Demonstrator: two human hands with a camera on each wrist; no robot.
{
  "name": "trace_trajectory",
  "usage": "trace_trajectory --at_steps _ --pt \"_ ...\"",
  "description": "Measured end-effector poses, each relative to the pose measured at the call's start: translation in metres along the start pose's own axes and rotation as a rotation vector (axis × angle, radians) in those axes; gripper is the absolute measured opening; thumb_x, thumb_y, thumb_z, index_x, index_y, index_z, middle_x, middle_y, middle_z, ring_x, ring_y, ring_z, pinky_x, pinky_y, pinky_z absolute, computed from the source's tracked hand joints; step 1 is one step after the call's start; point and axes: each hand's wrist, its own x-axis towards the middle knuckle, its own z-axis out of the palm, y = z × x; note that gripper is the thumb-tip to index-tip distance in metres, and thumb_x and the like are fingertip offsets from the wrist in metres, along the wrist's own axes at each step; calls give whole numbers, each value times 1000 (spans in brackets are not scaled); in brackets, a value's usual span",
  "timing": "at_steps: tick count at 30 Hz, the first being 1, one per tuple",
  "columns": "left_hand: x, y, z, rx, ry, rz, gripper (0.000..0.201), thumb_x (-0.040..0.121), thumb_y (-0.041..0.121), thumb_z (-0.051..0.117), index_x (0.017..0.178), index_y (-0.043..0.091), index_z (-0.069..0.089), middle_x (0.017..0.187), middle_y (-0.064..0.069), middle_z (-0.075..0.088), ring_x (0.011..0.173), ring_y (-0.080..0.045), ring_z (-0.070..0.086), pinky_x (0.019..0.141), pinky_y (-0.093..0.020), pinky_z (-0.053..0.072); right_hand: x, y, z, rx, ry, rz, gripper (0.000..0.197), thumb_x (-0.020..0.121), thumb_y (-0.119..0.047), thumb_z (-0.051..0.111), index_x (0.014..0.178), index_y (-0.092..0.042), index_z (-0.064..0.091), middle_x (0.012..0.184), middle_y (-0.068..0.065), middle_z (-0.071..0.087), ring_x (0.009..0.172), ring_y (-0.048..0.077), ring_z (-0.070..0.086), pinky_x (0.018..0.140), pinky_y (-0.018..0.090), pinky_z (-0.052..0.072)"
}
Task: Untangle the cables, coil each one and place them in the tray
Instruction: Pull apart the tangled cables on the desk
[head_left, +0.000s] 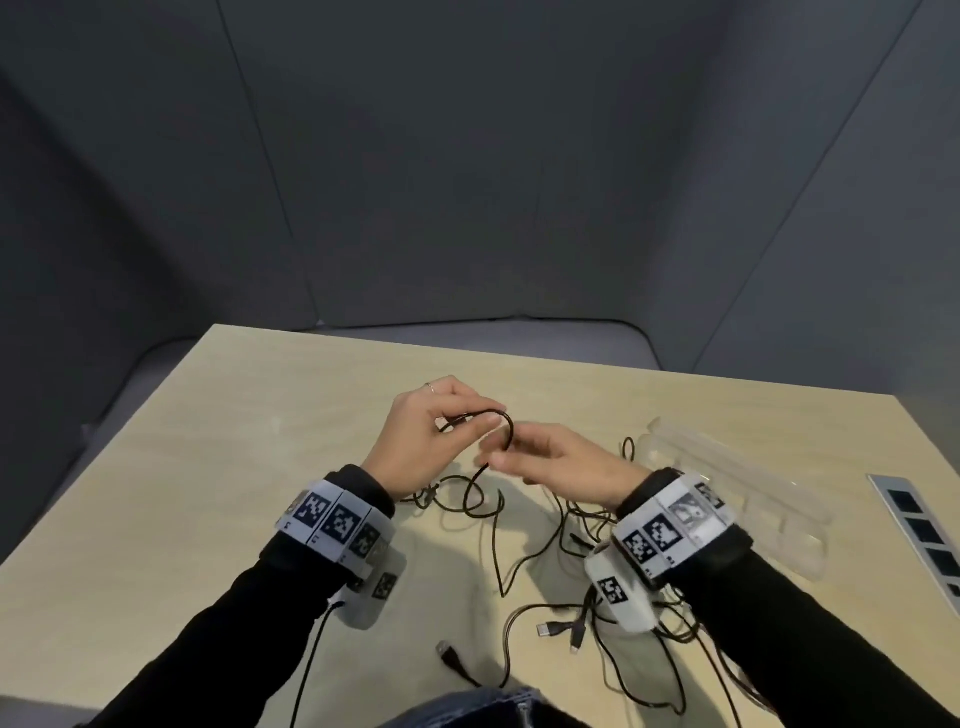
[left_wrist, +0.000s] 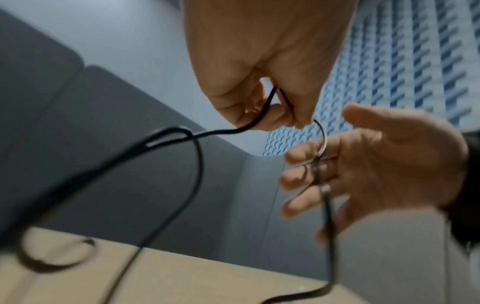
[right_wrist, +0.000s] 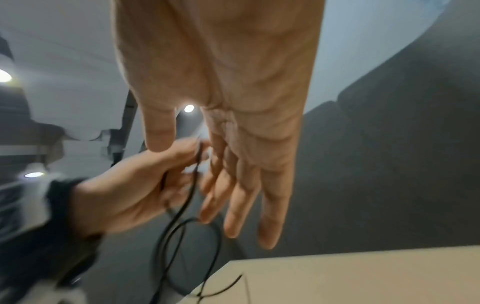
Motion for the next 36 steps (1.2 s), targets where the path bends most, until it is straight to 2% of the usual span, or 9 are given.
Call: trace_trajectory --at_steps 2,5,11,17,21,26,32,34,36 --pt "2 1 8 -17 20 3 9 79 20 74 88 22 77 79 10 65 75 -10 61 70 -18 48 -1 4 15 75 -23 8 19 97 -16 47 85 -10 60 79 12 69 79 24 64 78 29 49" --pt "1 -9 13 -29 57 -57 4 79 20 74 83 20 76 79 10 66 69 -2 57 66 -13 42 -11 4 12 269 96 67 32 101 -18 34 72 -14 47 51 -4 51 57 21 58 59 30 44" --pt "-22 -52 17 254 -300 -22 27 95 38 39 90 18 57 77 6 57 73 -9 52 71 -20 42 -41 -5 -45 484 603 -50 30 99 -20 33 72 -21 44 54 -9 37 48 11 37 47 24 36" --pt "-45 -109 1 390 -326 -311 20 89 42 31 78 34 45 72 9 57 68 -10 53 68 -29 40 -88 -7 -114 814 1009 -279 33 100 -30 27 72 -25 43 75 -7 61 69 12 60 59 27 55" --pt "-54 -117 -1 408 -394 -390 23 88 47 34 90 37 55 85 12 65 80 -5 59 77 -32 48 -97 -2 -117 644 938 -140 32 100 -25 28 73 -25 46 77 -4 62 66 13 60 55 29 50" --pt "-32 -79 13 282 -322 -249 23 96 38 43 111 31 59 94 14 67 85 -3 62 82 -29 50 -71 11 -74 267 607 116 28 98 -21 37 77 -20 55 59 -2 44 46 10 32 44 16 21" --pt "-9 -34 28 242 -198 -9 54 89 48 53 136 25 39 130 13 42 115 4 42 96 -15 35 -47 6 -30 196 349 114 28 101 -18 36 86 -8 57 54 -2 37 36 1 27 34 10 21" --pt "-8 -28 34 230 -264 -10 51 92 43 52 136 23 39 133 12 44 120 2 42 102 -19 35 -40 3 -20 216 337 65 28 101 -17 36 82 -9 56 52 -4 35 37 2 25 35 10 21" --pt "-12 -29 38 170 -363 -54 36 95 42 42 122 22 54 116 8 61 108 -5 55 99 -34 43 -36 -2 -16 240 383 9 28 101 -16 37 81 -9 55 50 -6 34 37 2 23 36 10 21"
